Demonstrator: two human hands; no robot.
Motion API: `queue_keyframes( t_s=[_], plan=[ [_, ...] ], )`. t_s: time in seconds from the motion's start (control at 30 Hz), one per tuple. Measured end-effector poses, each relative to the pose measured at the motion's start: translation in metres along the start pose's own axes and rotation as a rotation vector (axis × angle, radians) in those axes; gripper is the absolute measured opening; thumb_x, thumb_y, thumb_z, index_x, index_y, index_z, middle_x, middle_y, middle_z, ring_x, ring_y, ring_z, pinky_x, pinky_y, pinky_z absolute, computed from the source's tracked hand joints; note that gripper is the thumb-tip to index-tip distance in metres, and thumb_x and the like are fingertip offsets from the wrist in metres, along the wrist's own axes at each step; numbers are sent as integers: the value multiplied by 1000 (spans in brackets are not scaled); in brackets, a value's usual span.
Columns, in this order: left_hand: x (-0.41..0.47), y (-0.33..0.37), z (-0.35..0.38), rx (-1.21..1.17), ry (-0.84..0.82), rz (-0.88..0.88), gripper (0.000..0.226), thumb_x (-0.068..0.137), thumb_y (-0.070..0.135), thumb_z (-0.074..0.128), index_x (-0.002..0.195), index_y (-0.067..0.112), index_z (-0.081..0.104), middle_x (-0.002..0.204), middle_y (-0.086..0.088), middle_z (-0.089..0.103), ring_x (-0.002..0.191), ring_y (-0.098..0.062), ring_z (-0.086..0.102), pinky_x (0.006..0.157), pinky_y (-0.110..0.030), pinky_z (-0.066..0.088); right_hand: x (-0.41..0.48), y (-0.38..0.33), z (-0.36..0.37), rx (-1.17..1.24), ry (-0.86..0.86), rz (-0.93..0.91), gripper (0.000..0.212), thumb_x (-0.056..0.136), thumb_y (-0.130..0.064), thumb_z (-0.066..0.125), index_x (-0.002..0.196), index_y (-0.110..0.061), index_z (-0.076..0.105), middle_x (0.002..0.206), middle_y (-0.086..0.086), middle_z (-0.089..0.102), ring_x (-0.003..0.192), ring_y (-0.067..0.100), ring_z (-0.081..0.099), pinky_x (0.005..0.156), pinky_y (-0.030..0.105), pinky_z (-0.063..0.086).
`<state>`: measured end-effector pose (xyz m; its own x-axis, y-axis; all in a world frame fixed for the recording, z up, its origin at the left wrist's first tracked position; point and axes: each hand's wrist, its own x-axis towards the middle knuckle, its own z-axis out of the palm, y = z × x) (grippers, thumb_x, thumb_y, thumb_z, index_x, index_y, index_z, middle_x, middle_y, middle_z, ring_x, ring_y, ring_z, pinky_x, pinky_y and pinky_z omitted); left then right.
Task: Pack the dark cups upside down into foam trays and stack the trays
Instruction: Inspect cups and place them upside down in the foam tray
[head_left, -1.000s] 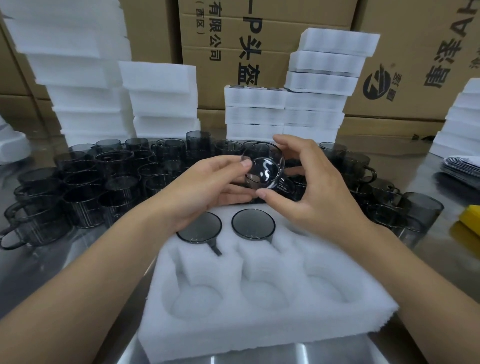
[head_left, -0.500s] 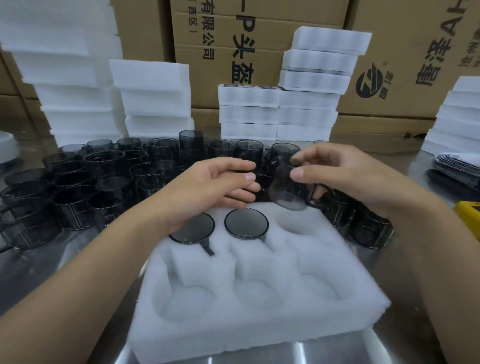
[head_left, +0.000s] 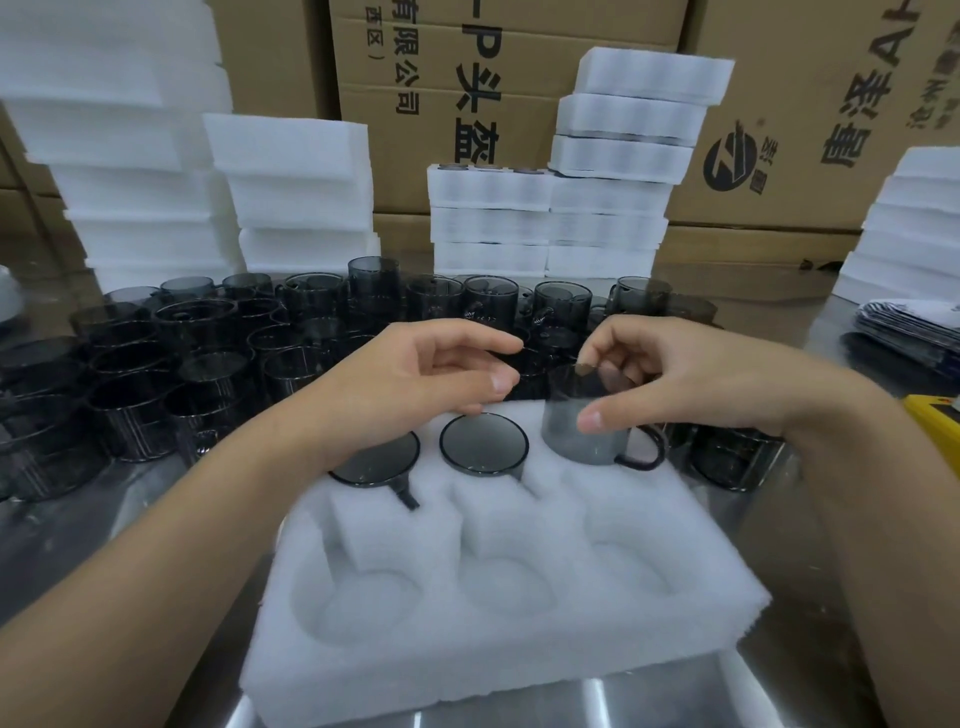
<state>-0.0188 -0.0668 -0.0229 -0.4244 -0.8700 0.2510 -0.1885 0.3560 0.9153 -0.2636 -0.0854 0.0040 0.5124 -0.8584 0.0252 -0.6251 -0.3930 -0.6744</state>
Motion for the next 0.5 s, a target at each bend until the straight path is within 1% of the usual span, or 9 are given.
queue_keyframes(
  t_s=[0.1, 0.17, 0.2, 0.27, 0.3, 0.37, 0.4, 0.43, 0.5],
  plan=[
    [-2, 1, 2, 77, -44, 63, 35, 77, 21, 75, 110, 29, 66, 107, 3, 72, 103, -9, 66, 86, -18, 50, 0, -1, 1, -14, -55, -8, 54, 44, -64, 79, 90, -43, 61, 74, -22, 55, 71, 7, 51, 68, 31, 44],
    [-4, 2, 5, 160, -56, 115, 38, 75, 23, 69, 111, 35, 64, 112, 6, 70, 107, -4, 63, 94, -21, 49, -1, 1, -1, -5, -76, 15, 57, 43, -64, 79, 92, -41, 61, 78, -21, 57, 73, 6, 54, 70, 29, 48],
    [-4, 2, 6, 195, -56, 133, 39, 75, 27, 70, 112, 38, 63, 114, 9, 68, 110, -2, 61, 97, -22, 47, -1, 2, -1, -9, -83, 26, 59, 43, -66, 78, 94, -40, 61, 80, -19, 58, 74, 5, 55, 71, 28, 49],
    [-6, 2, 8, 316, -83, 167, 44, 75, 38, 70, 117, 44, 60, 119, 19, 62, 116, 2, 55, 101, -19, 42, -2, 2, -3, -43, -87, 27, 60, 43, -74, 72, 93, -43, 62, 87, -18, 61, 77, 2, 57, 76, 28, 50],
    [-7, 2, 9, 391, -117, 179, 45, 77, 41, 68, 121, 44, 59, 122, 23, 58, 119, 4, 51, 103, -18, 38, -3, 2, -3, -59, -78, 20, 60, 45, -81, 66, 92, -45, 63, 89, -19, 63, 80, -1, 59, 75, 26, 52],
    [-8, 1, 10, 489, -189, 185, 48, 80, 37, 66, 126, 45, 56, 127, 25, 53, 124, 5, 46, 106, -17, 33, -2, 2, -5, -25, -2, 28, 69, 45, -93, 53, 90, -42, 66, 94, -21, 67, 82, -5, 62, 69, 20, 52],
    [-9, 1, 11, 510, -210, 185, 49, 81, 35, 66, 127, 46, 55, 128, 25, 52, 125, 6, 44, 107, -17, 32, -1, 4, -7, 10, 57, 52, 73, 45, -94, 51, 88, -38, 69, 94, -20, 68, 81, -3, 64, 67, 20, 52],
    [-9, 1, 11, 518, -216, 183, 50, 81, 35, 65, 127, 47, 54, 129, 26, 51, 126, 6, 43, 107, -17, 31, 0, 6, -8, 30, 96, 77, 71, 46, -91, 51, 85, -35, 70, 93, -17, 70, 79, 0, 66, 66, 21, 53],
    [-10, 2, 11, 519, -210, 179, 49, 80, 35, 65, 126, 50, 53, 129, 27, 52, 125, 7, 44, 107, -18, 32, 0, 9, -8, 24, 82, 117, 62, 47, -82, 56, 82, -32, 71, 86, -12, 72, 75, 6, 68, 66, 25, 56]
  ],
)
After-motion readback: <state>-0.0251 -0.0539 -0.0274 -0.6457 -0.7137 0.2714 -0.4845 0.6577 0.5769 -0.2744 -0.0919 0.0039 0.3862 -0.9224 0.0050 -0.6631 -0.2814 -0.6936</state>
